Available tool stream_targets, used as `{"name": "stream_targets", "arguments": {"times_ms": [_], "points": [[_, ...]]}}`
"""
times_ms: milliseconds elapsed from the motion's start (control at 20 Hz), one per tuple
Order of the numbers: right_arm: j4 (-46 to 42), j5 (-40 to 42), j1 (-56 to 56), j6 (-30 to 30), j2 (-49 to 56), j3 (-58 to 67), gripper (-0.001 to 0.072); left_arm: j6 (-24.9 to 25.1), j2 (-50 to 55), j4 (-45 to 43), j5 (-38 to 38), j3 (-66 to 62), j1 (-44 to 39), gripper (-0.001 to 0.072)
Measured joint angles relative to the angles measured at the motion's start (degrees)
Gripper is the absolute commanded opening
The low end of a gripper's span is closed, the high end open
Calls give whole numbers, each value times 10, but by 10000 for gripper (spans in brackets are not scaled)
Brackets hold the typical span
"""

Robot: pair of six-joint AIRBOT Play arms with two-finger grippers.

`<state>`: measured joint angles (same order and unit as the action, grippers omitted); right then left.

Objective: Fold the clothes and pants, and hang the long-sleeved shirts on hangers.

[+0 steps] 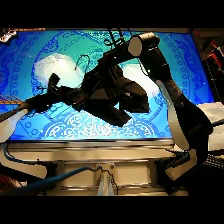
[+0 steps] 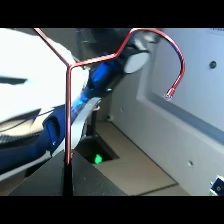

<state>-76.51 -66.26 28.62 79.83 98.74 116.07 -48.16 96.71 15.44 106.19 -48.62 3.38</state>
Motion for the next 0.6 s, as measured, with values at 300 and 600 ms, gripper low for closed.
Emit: {"name": "stream_targets", "arguments": {"times_ms": [300, 600], "points": [[5, -12, 1, 0, -8, 0, 22, 19, 41, 106, 0, -14, -30, 10], [22, -22, 40, 0, -8, 0, 21, 21, 50, 170, 0, -67, -36, 10]]}}
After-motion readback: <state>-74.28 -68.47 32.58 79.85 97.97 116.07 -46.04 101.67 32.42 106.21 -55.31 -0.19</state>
